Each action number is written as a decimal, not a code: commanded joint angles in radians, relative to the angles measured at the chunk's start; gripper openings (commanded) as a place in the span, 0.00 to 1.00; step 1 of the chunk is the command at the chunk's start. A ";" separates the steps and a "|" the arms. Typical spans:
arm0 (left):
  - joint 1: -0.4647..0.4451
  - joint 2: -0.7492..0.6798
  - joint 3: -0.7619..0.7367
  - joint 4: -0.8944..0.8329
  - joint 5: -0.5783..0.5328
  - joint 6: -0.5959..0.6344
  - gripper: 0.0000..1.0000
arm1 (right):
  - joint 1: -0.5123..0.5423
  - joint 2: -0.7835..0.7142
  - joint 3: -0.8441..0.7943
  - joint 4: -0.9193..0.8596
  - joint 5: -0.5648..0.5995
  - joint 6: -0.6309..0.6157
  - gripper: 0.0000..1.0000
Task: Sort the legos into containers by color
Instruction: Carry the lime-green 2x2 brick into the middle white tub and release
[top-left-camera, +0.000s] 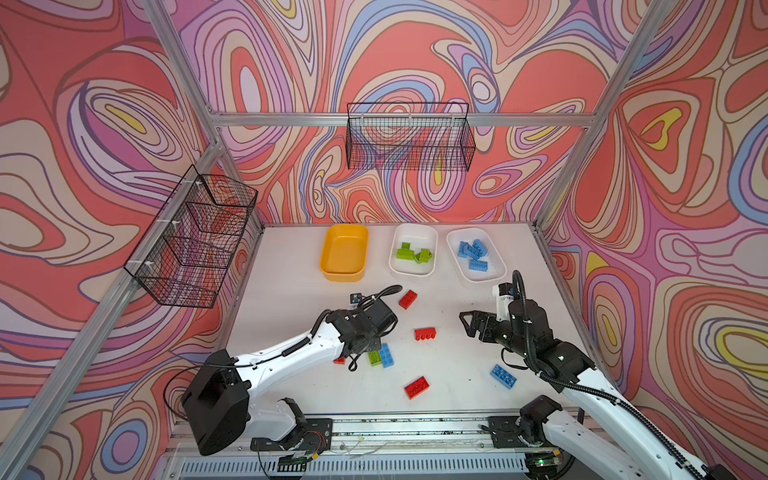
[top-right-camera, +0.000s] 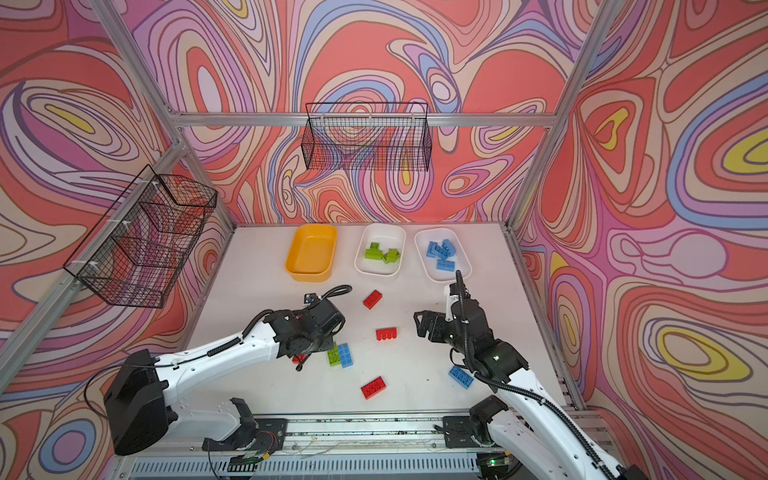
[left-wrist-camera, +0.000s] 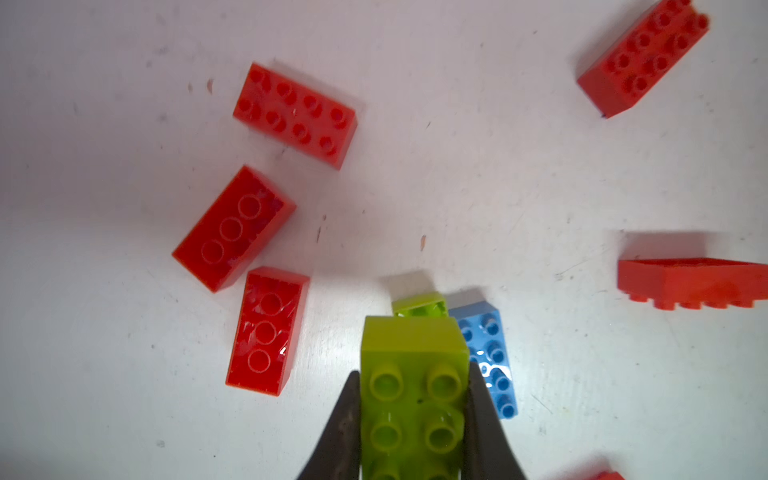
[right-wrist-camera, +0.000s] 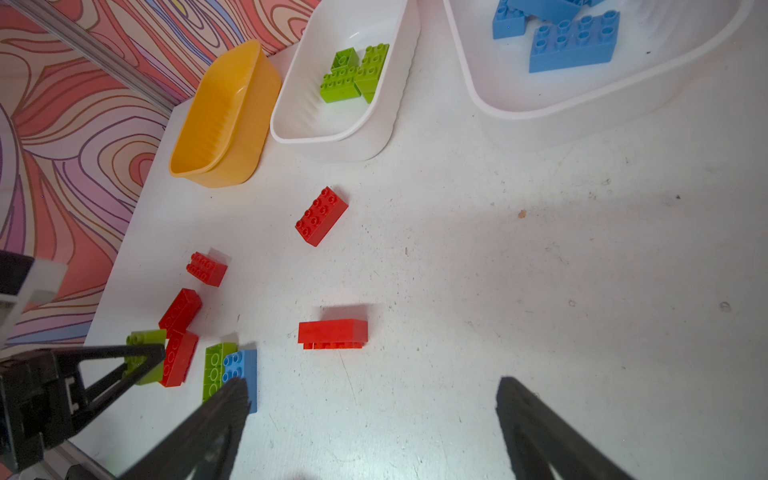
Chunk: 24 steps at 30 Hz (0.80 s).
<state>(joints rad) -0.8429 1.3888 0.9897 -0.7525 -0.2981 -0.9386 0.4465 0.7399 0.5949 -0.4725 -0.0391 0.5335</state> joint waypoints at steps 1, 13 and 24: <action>0.051 0.105 0.126 0.020 -0.009 0.143 0.22 | 0.006 -0.007 0.019 -0.011 0.023 0.002 0.98; 0.218 0.619 0.757 0.071 0.179 0.358 0.22 | 0.005 0.021 -0.009 0.038 0.048 0.029 0.98; 0.281 1.061 1.309 0.094 0.229 0.454 0.22 | 0.006 0.143 0.004 0.104 0.062 0.042 0.98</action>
<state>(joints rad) -0.5888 2.3840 2.2181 -0.6380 -0.0902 -0.5224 0.4465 0.8669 0.5949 -0.4072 0.0078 0.5571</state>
